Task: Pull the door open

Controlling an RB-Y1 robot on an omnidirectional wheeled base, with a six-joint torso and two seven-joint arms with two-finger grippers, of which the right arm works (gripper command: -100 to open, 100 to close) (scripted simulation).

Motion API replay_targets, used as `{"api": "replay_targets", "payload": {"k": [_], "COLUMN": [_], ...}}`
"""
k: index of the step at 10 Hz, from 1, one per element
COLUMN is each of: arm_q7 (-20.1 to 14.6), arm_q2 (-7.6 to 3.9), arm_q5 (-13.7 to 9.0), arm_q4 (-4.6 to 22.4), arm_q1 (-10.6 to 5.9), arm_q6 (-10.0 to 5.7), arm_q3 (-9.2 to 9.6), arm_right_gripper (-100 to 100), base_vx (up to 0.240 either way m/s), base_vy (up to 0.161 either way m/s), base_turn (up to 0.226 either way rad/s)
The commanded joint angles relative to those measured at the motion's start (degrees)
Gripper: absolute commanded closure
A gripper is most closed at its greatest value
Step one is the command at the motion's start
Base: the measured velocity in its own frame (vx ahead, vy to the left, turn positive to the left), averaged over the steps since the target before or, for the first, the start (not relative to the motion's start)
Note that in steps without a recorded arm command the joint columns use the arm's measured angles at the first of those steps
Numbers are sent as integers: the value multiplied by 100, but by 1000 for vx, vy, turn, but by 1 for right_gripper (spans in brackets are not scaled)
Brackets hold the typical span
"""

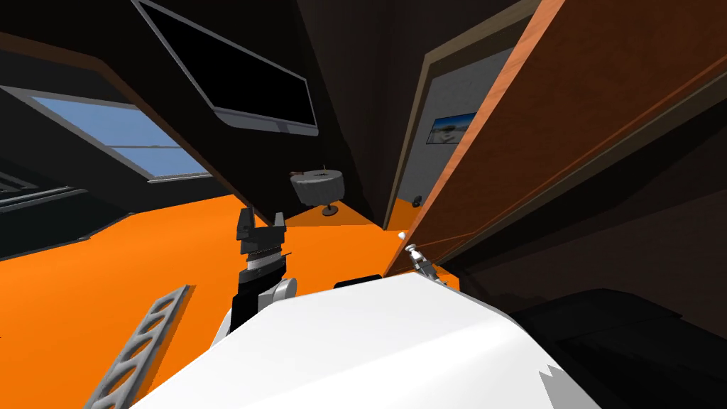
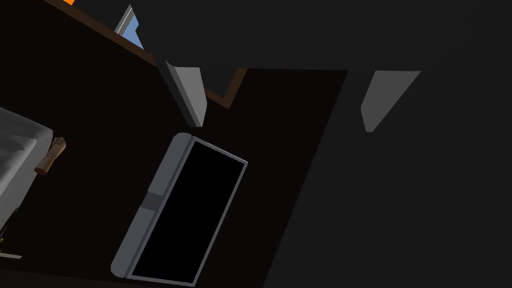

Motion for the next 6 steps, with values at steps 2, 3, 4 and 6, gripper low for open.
{"api": "replay_targets", "payload": {"k": [2, 3, 4, 6], "arm_q7": [-65, -86, -105, -142], "arm_q2": [-9, -14, -18, -26], "arm_q5": [41, 55, 68, 92], "arm_q4": [91, 121, 149, 201], "arm_q1": [-43, -59, -73, -102], "arm_q6": [-81, -102, -121, -157], "arm_q3": [15, 19, 23, 30], "arm_right_gripper": [100, 100, 100, 100], "base_vx": [-221, -191, -198, -198], "base_vy": [-81, -73, -68, -33], "base_turn": [156, 129, 138, 112]}}
